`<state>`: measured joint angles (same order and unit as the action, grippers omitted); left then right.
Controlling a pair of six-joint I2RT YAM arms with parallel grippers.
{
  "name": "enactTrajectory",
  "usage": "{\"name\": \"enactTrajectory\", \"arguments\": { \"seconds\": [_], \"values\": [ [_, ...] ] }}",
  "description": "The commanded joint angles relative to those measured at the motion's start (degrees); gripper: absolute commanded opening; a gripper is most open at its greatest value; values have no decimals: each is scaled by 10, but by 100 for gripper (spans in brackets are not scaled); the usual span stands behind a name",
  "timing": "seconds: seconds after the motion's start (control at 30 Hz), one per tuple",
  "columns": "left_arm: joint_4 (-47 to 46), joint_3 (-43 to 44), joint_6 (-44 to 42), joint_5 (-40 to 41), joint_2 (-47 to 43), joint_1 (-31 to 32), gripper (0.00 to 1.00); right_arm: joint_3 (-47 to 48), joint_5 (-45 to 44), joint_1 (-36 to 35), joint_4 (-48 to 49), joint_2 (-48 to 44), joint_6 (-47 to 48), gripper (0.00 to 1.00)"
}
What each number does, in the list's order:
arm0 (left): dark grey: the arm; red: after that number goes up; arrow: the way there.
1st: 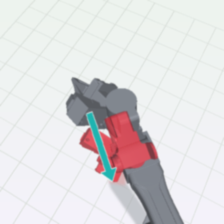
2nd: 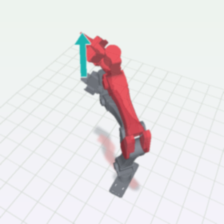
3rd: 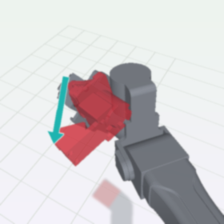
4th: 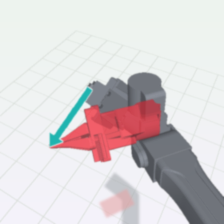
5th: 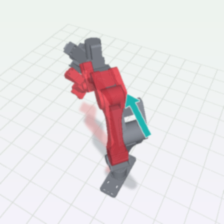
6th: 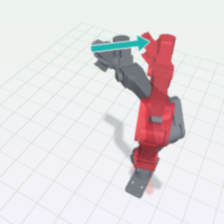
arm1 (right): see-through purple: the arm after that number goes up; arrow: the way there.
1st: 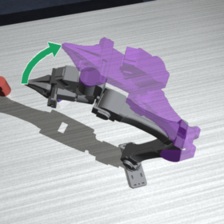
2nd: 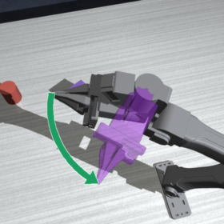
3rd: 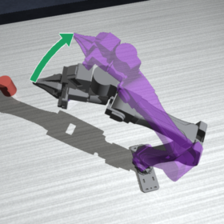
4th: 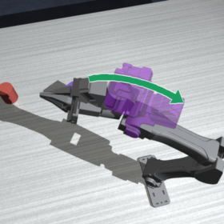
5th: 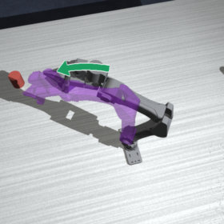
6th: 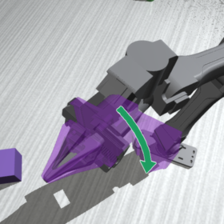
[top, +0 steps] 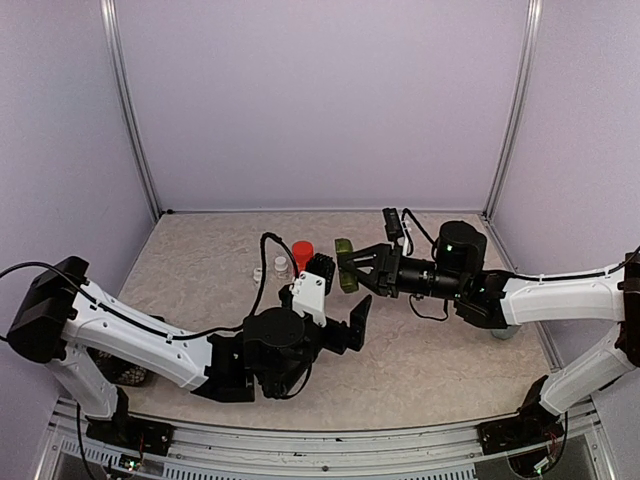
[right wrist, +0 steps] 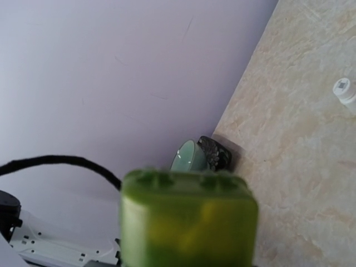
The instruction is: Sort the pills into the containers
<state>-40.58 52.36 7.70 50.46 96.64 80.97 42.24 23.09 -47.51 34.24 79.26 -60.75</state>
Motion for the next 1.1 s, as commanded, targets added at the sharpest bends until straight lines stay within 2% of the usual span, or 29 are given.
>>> {"name": "enactTrajectory", "arguments": {
  "seconds": [0.0,0.27,0.47,0.87,1.07],
  "values": [
    [-11,29,-29,22,20,-11,95,-11,-5,0,22,-19,-3,44],
    [-16,45,-39,12,30,-30,81,-17,-4,-3,25,-22,-4,43],
    [-16,52,-45,-3,32,-36,61,-20,-2,-5,28,-18,-7,43],
    [-13,54,-46,-5,27,-38,35,-24,3,-8,43,-12,-13,44],
    [-7,43,-38,-1,19,-38,24,-23,3,-8,20,-23,8,59]
  ]
}}
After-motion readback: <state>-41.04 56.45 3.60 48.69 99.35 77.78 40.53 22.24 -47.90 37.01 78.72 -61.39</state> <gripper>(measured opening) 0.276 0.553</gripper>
